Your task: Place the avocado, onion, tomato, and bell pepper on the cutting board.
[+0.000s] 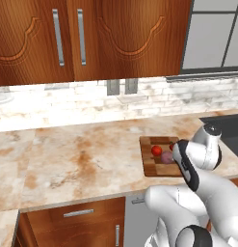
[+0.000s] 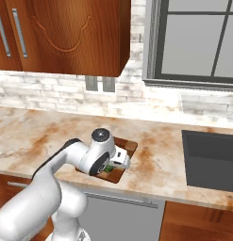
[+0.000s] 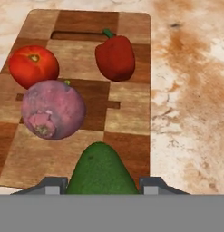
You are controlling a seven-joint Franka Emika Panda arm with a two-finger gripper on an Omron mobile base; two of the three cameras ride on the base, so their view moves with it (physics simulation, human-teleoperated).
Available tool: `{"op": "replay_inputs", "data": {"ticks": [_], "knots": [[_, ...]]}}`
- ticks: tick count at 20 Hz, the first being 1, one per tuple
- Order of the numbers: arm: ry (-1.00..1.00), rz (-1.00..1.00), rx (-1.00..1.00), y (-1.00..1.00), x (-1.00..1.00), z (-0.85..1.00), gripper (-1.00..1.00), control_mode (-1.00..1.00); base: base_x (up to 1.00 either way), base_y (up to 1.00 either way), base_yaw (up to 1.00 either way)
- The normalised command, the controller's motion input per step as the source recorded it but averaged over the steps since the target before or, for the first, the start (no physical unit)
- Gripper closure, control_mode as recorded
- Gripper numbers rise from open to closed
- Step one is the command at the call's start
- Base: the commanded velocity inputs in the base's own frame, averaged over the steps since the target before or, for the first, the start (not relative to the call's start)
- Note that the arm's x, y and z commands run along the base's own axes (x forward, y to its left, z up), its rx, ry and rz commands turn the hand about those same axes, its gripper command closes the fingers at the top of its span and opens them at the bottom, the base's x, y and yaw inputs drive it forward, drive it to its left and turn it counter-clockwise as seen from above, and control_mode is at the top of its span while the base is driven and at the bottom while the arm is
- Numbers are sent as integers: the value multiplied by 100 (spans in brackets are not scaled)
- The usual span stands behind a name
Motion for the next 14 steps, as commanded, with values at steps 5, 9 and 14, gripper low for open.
{"op": "replay_inputs", "data": {"ticks": [5, 9, 14], "knots": [[0, 6, 0, 33, 2, -2, 100, -100, 0, 0, 0], [0, 3, 0, 0, 18, -18, 100, -100, 0, 0, 0], [0, 2, 0, 0, 17, -28, 100, -100, 0, 0, 0]]}}
